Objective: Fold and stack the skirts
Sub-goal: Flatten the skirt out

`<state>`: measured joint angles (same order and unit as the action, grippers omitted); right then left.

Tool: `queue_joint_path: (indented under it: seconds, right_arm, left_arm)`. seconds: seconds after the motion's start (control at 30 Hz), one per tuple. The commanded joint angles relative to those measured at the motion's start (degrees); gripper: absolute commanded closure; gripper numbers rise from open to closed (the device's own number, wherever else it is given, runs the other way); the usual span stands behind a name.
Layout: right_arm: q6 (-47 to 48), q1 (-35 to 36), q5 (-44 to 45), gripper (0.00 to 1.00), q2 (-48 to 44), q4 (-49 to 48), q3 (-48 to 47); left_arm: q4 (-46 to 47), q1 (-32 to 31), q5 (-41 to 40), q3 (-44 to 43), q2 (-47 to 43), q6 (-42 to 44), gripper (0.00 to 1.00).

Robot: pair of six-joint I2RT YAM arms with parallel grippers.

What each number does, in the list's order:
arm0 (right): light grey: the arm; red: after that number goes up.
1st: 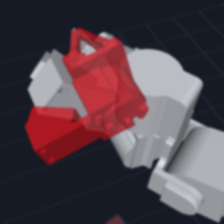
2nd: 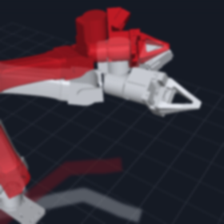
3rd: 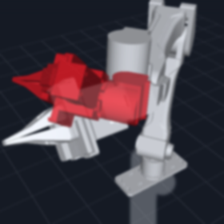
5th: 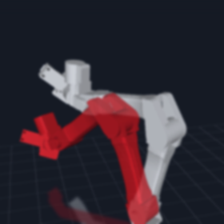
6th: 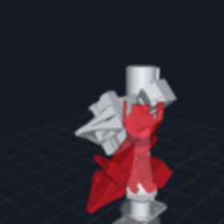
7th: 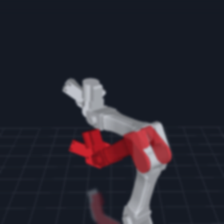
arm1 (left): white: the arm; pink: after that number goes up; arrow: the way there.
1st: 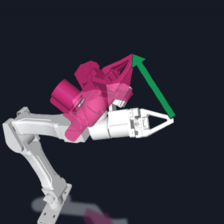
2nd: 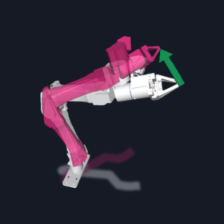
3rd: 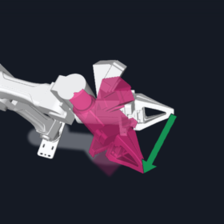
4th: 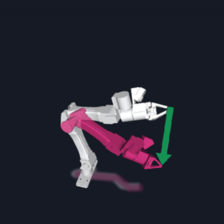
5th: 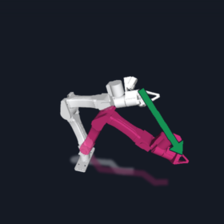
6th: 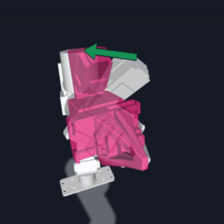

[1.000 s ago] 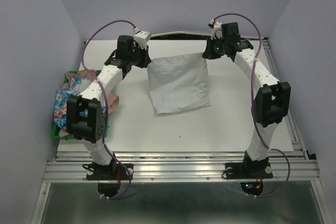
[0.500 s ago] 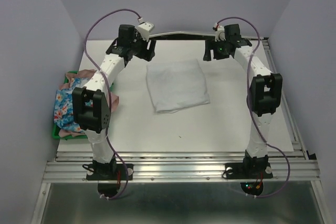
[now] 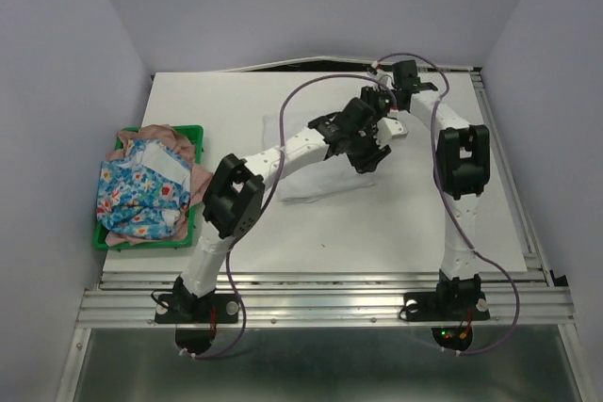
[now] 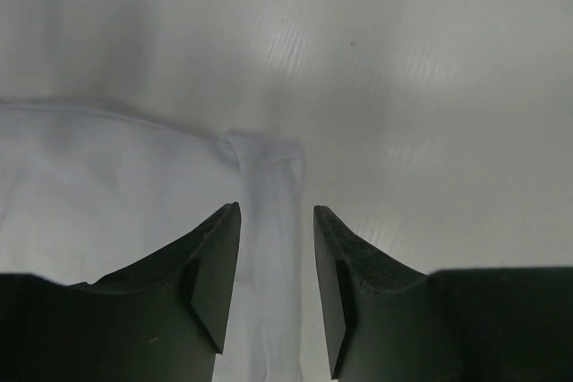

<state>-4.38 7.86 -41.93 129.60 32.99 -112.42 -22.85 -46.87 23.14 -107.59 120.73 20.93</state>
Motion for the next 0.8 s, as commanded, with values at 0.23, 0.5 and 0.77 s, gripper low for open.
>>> queue_joint_path:
  seconds: [0.23,0.5,0.77]
  right_arm:
    - [-5.28,-0.47,-9.13,0.64,11.55,-2.14,-0.87]
    - [-6.42,-1.0,-10.1,0.65,13.66,-2.32,1.77]
    - [-8.53,-1.52,-10.8,0.65,14.45,-2.49,3.08]
  left_arm:
    - [2.11,-2.96,-12.31,-6.49,8.38,-2.91,0.54]
    - [4.39,-3.4,-12.15,-5.53,10.58,-3.52,0.53]
    - [5.27,-3.93,-11.09,-6.31,12.07,-3.96,0.53]
